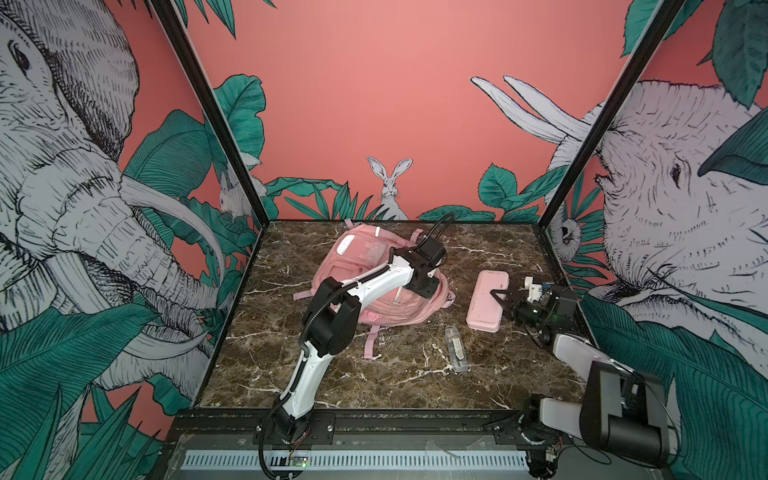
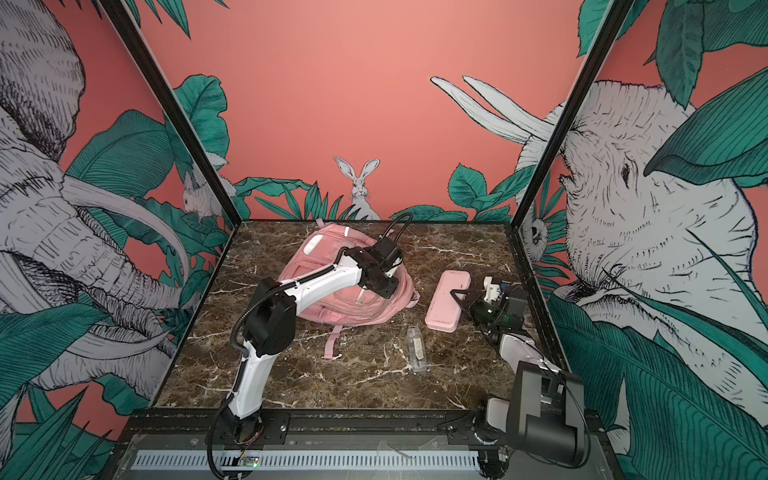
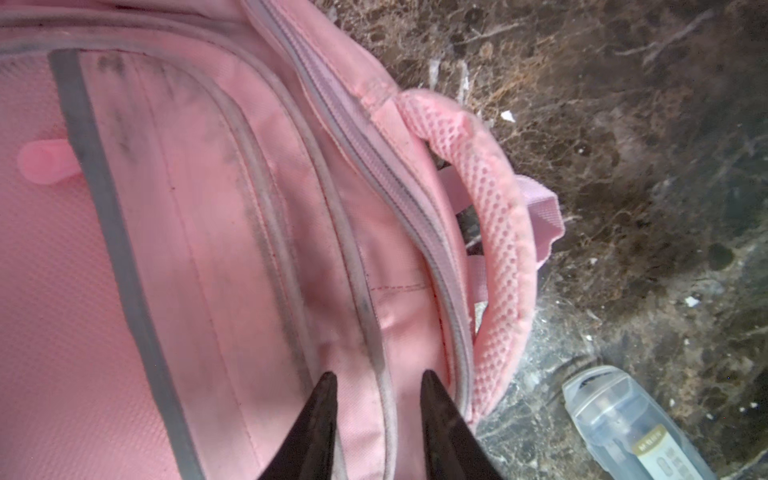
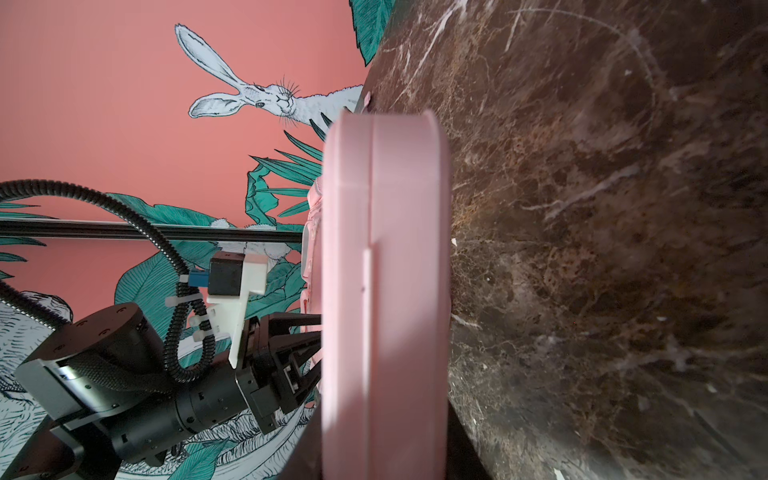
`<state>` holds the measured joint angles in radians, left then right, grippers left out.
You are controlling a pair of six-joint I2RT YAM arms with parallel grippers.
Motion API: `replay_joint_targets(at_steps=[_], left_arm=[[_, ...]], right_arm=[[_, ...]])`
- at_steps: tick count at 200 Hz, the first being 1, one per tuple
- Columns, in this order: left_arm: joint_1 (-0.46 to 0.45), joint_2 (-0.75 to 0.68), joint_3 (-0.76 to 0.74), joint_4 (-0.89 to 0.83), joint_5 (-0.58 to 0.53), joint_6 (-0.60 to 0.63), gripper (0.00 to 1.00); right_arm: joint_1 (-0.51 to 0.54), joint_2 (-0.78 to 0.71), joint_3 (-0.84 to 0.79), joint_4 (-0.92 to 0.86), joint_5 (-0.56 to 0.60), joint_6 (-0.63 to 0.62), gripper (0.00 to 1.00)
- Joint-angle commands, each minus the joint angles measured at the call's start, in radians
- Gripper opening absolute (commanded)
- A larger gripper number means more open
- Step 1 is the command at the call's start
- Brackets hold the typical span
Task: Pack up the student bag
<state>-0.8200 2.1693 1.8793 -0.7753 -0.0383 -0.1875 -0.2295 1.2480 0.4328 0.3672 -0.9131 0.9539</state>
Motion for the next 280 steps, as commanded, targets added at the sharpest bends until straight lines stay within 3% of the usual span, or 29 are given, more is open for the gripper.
replay_joint_targets(at_steps=[1,194,232,280], left_arm=[[-0.001,0.002,0.03,-0.012,0.006,0.013,0.34],[-0.001,0.118,0.085,-0.098,-0.059,0.039,0.41],[-0.001,0.122,0.089,-0.1,-0.049,0.04,0.32],[-0.001,0.098,0.083,-0.097,-0.046,0.04,0.04]], right_arm=[[-0.001,-0.011,-0.004,0.057,-0.011,-0.01,0.0],[-0.001,-0.001,0.006,0.046,-0.017,-0.021,0.0],[-0.001,0.01,0.014,0.047,-0.021,-0.023,0.0],[0.0,0.001,0.014,0.047,-0.018,-0.024,0.0]])
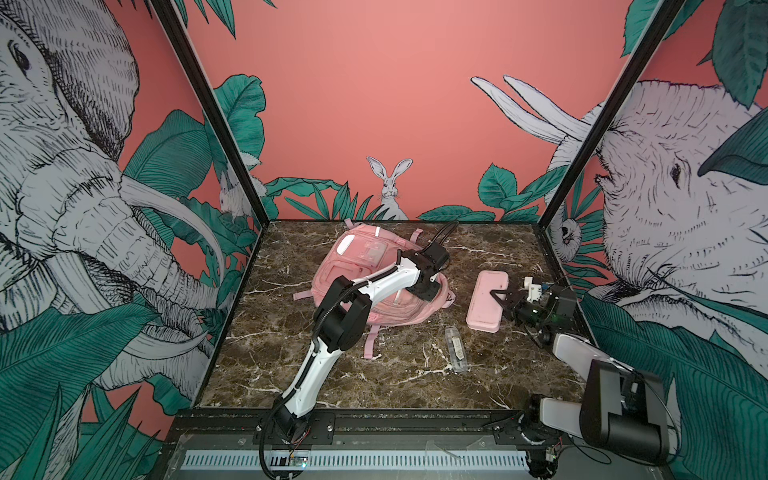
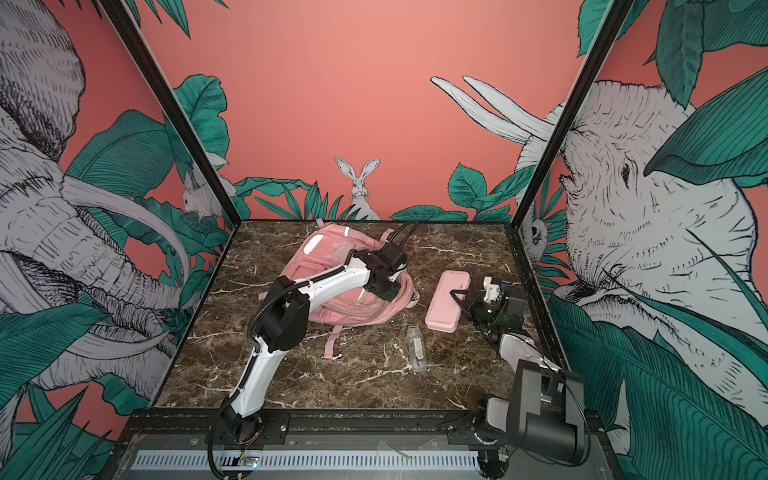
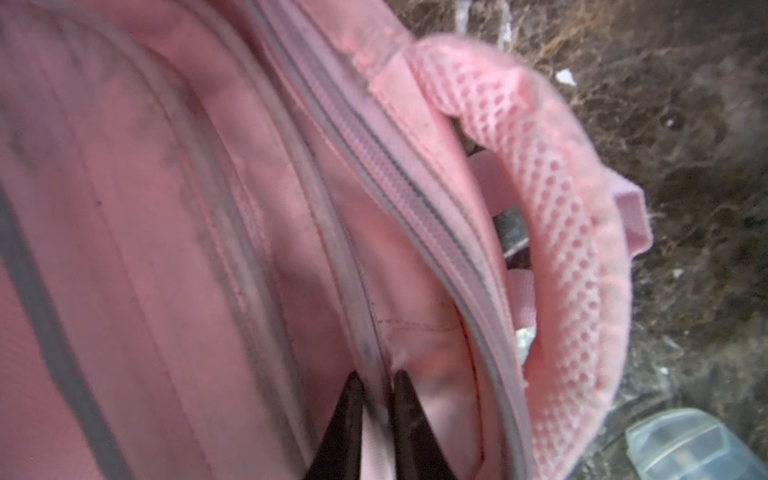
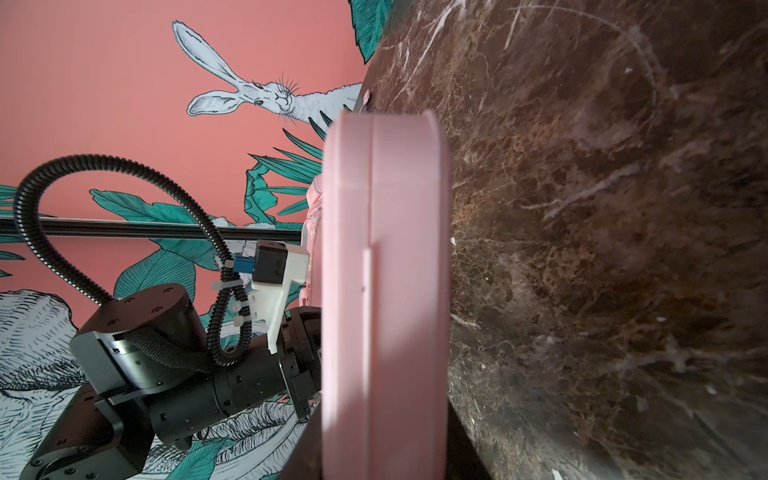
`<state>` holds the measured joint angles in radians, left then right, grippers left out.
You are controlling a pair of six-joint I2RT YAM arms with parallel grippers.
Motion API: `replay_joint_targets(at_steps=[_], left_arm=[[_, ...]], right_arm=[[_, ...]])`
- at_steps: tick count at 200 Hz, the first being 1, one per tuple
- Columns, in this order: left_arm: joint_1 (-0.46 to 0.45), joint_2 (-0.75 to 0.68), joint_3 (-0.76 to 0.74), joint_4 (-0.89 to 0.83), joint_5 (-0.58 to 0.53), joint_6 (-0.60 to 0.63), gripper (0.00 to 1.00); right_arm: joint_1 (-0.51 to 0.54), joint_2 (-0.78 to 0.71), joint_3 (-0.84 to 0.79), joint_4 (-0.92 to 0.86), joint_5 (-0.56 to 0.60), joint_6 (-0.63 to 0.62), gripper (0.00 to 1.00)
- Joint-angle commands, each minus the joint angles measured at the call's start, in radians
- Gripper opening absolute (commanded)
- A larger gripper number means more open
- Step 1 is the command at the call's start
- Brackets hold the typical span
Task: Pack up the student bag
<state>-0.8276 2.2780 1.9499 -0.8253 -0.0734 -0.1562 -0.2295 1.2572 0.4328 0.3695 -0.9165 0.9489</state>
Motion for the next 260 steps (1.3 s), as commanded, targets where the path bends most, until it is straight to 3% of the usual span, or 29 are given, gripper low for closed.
replay_joint_targets(at_steps=[1,106,260], left_arm=[[0.007,-0.012,0.012,-0.047,-0.011,0.009,0.03],[0.006,-0.057,0.008,-0.05,-0.046,0.019,0.0],[0.008,-0.288,0.055,-0.068,0.008,0.029,0.0]], right_arm=[[0.0,-0.008,0.014,0.045,-0.014,-0.02,0.0],[0.001,0.003,0.018,0.06,-0.028,-0.009,0.0],[0.04,0.003,0.02,0.096,-0.014,0.013,0.0]])
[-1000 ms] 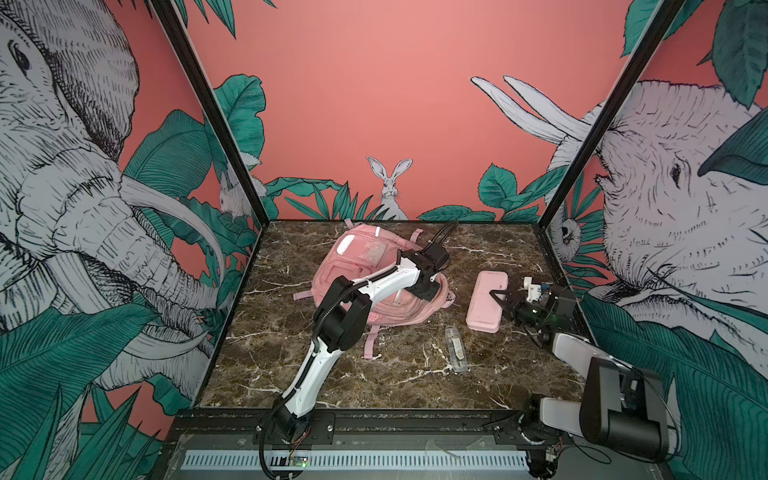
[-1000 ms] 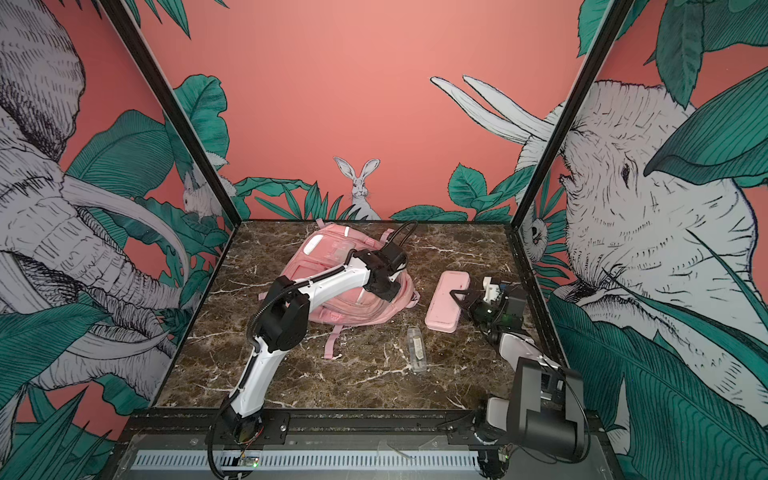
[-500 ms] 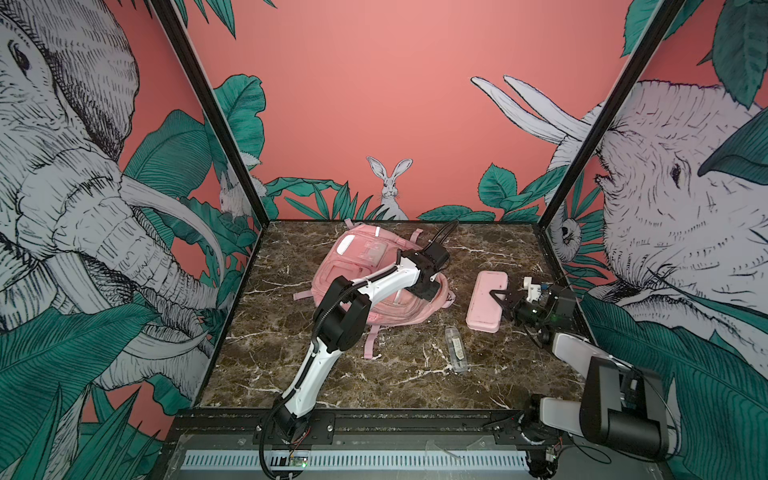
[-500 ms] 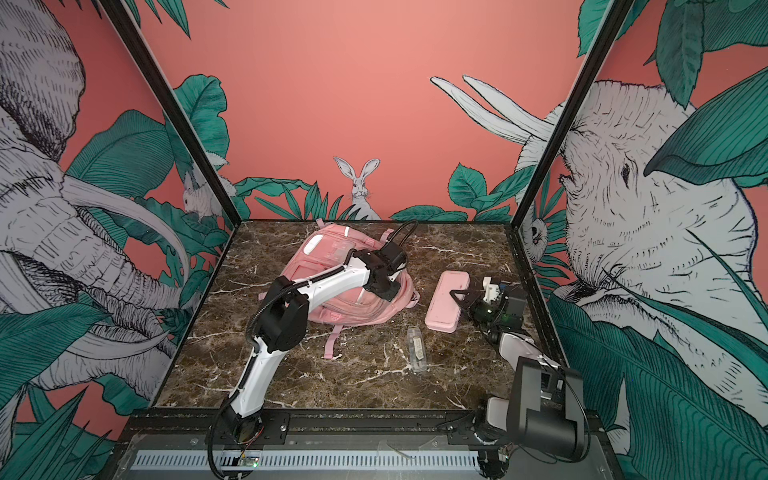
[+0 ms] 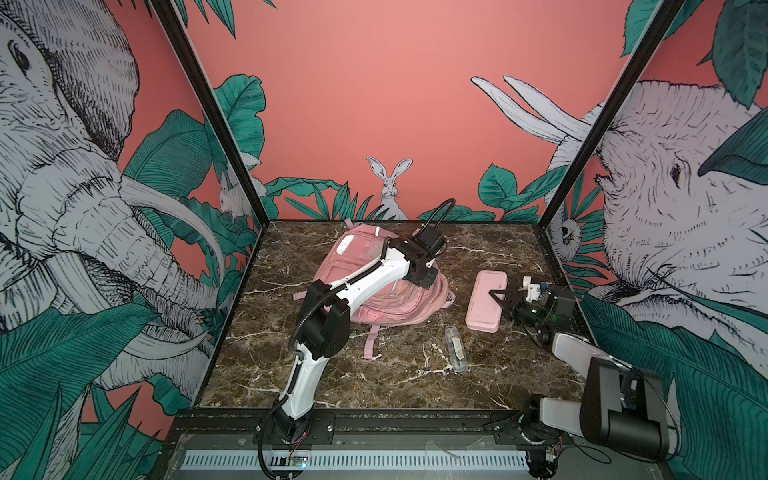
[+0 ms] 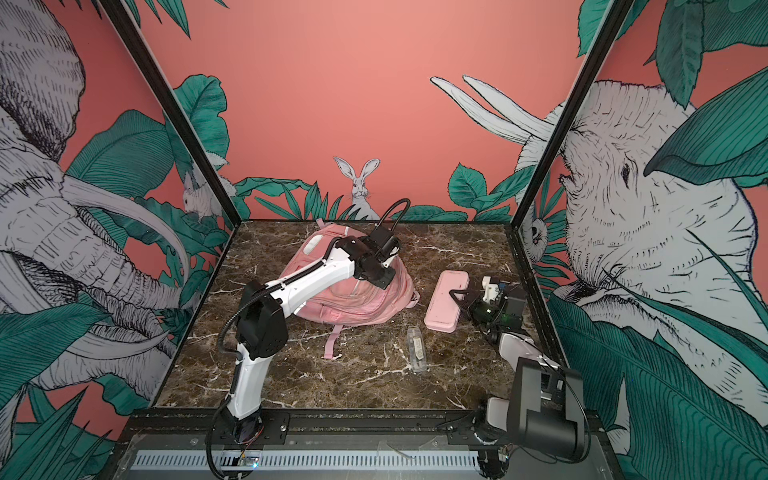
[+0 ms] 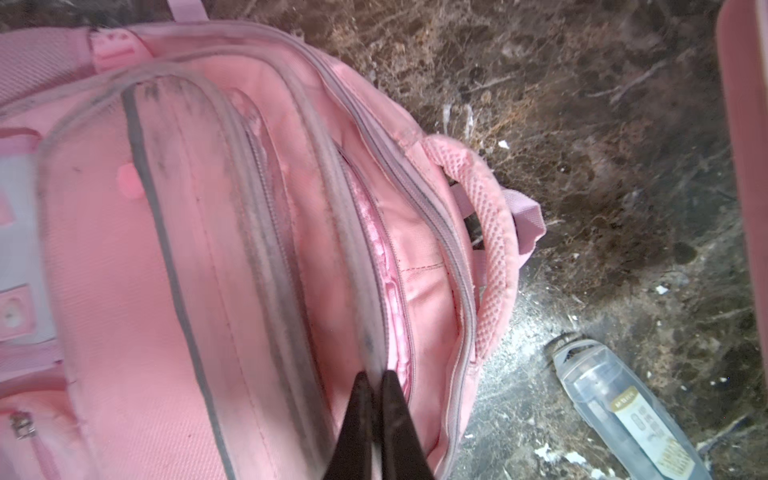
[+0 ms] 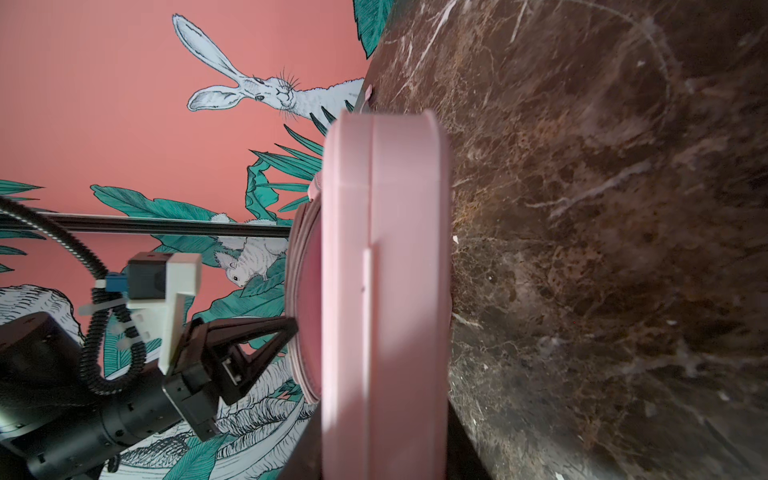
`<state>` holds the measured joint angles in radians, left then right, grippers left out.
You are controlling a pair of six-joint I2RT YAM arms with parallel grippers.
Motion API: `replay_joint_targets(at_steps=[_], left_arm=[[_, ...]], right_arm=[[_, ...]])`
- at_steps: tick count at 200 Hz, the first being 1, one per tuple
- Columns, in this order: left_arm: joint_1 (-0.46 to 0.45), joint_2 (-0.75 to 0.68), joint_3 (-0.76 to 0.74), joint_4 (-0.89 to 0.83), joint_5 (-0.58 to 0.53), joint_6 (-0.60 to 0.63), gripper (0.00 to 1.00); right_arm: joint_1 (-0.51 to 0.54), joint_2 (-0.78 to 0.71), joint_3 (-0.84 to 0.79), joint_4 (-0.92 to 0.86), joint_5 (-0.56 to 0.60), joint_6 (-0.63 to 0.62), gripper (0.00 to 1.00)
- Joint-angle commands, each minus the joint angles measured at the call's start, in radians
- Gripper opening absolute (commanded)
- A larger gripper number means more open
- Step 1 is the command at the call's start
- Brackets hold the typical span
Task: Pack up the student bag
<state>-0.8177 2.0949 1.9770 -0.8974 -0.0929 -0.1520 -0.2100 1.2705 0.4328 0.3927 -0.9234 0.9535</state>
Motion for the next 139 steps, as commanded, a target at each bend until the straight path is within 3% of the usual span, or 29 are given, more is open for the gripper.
replay_joint_targets(at_steps=[1,139], left_arm=[[-0.002,-0.107,0.027,0.006,0.029,0.025,0.0],[0.027,-0.239,-0.027,0.093,0.065,-0.001,0.0]], right_arm=[[0.022,-0.01,0.019,0.074,-0.006,0.008,0.0],[0.122,0.031,0.052,0.135,0.036,0.05,0.0]])
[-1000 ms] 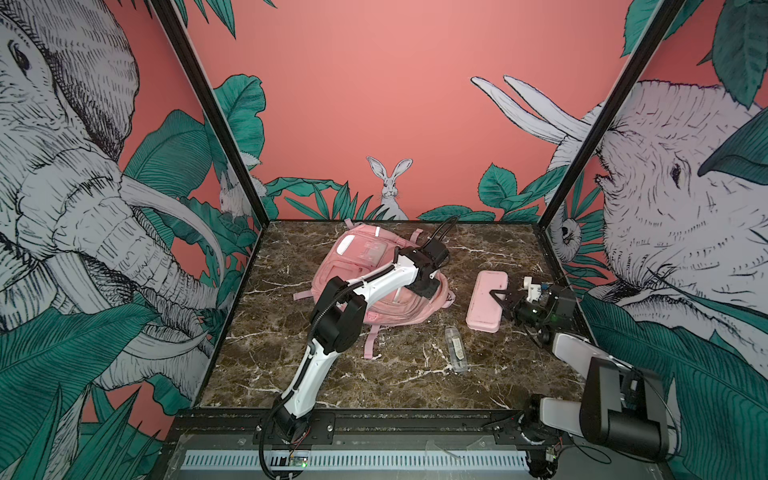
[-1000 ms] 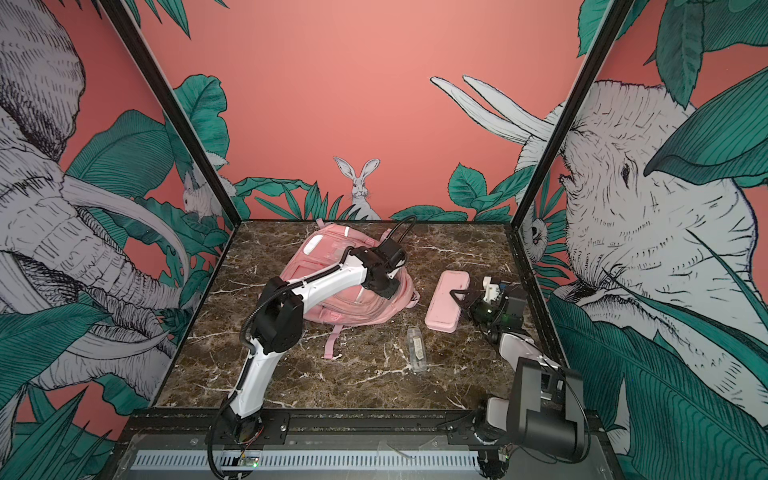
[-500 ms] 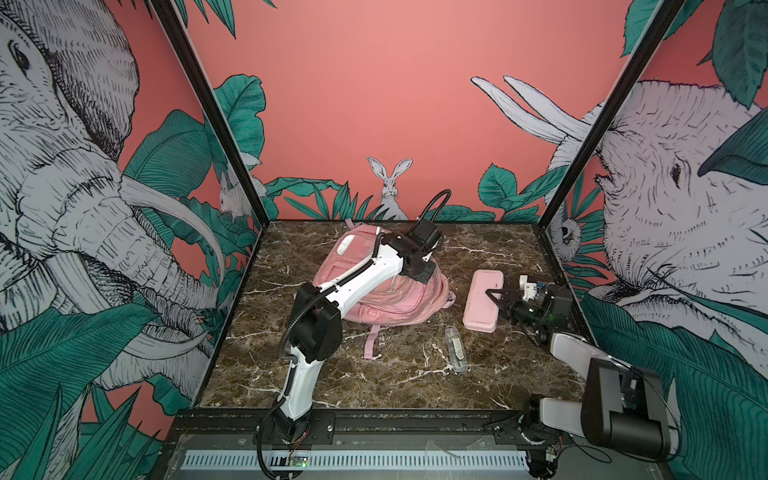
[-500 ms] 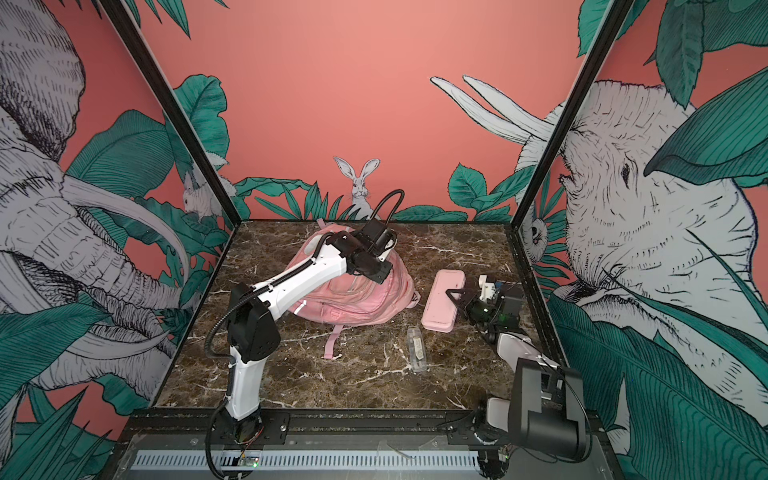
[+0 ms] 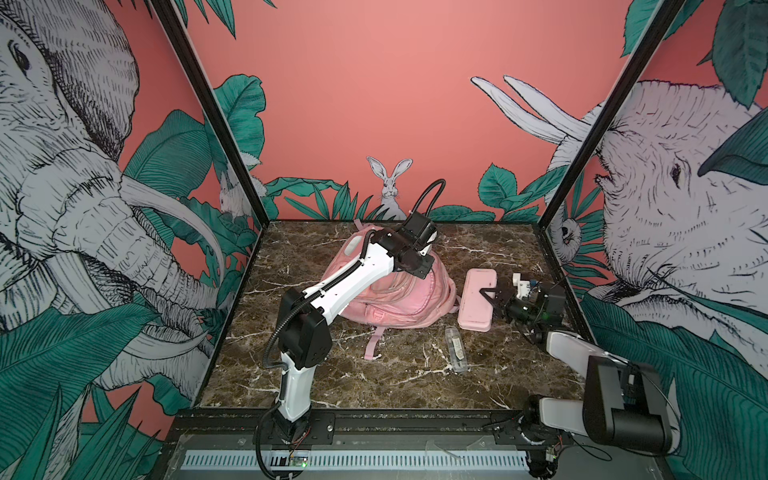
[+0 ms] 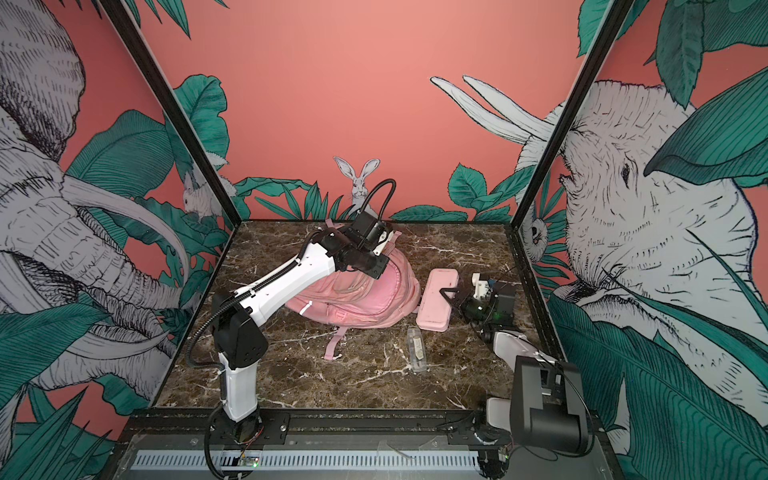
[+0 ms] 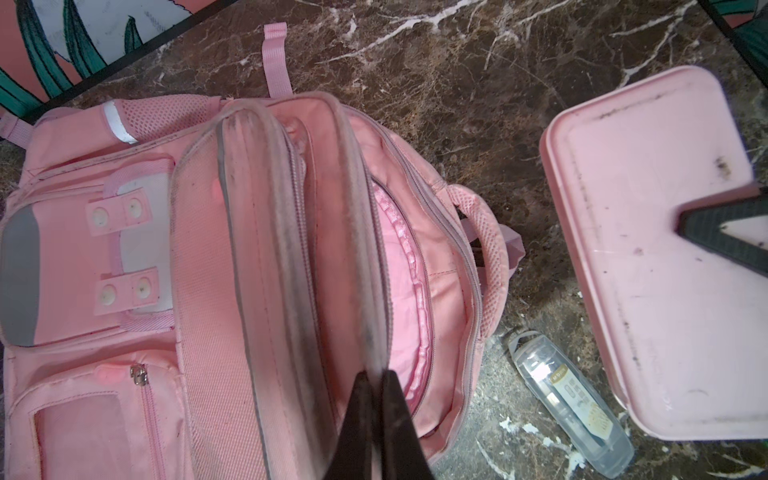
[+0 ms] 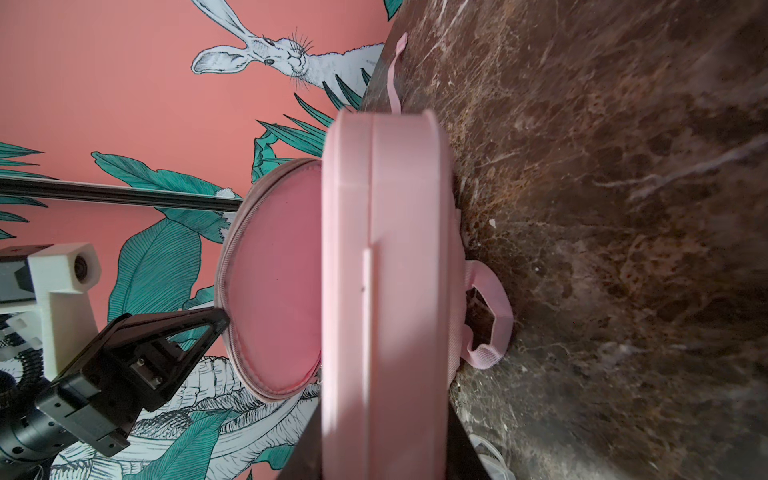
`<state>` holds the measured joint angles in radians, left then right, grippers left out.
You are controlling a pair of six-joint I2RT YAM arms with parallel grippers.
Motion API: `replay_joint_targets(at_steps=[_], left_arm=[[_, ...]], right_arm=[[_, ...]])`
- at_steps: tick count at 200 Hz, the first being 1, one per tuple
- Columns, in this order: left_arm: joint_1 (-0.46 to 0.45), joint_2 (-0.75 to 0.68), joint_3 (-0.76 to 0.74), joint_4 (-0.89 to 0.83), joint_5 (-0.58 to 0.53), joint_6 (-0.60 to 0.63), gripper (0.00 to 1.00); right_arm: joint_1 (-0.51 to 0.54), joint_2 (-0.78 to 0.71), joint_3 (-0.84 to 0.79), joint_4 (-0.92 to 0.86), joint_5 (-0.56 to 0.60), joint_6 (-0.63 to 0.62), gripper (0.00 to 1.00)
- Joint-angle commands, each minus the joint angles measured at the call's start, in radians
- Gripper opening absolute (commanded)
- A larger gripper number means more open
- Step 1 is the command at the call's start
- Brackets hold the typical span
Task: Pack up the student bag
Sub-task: 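Carry the pencil case toward the backpack opening with the right gripper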
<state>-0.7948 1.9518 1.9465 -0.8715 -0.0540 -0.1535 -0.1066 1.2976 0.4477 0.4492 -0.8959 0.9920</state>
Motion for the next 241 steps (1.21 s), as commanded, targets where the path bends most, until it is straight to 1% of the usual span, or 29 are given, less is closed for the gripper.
replay_joint_targets(at_steps=[1,63,107,135,165,197,214,241], left_arm=[[0.005,-0.096,0.003,0.067,0.026,0.001,0.0],[0.026,-0.106,0.016,0.074,0.066,-0.012,0.0],[0.048,-0.104,0.018,0.077,0.119,-0.033,0.0],[0.055,-0.103,0.022,0.074,0.129,-0.035,0.0],[0.06,-0.106,0.025,0.078,0.137,-0.041,0.0],[0.06,-0.112,0.037,0.073,0.146,-0.043,0.0],[0.06,-0.113,0.044,0.07,0.145,-0.041,0.0],[0.063,-0.119,0.048,0.07,0.15,-0.046,0.0]], right_arm=[[0.02,0.004,0.038,0.078,0.009,0.011,0.0],[0.07,0.031,0.052,0.111,0.032,0.031,0.0],[0.119,0.034,0.072,0.119,0.06,0.04,0.0],[0.153,0.073,0.089,0.159,0.073,0.058,0.0],[0.203,0.144,0.133,0.214,0.093,0.09,0.0],[0.284,0.239,0.229,0.216,0.137,0.105,0.0],[0.322,0.294,0.285,0.276,0.15,0.133,0.0],[0.38,0.446,0.393,0.346,0.169,0.198,0.0]])
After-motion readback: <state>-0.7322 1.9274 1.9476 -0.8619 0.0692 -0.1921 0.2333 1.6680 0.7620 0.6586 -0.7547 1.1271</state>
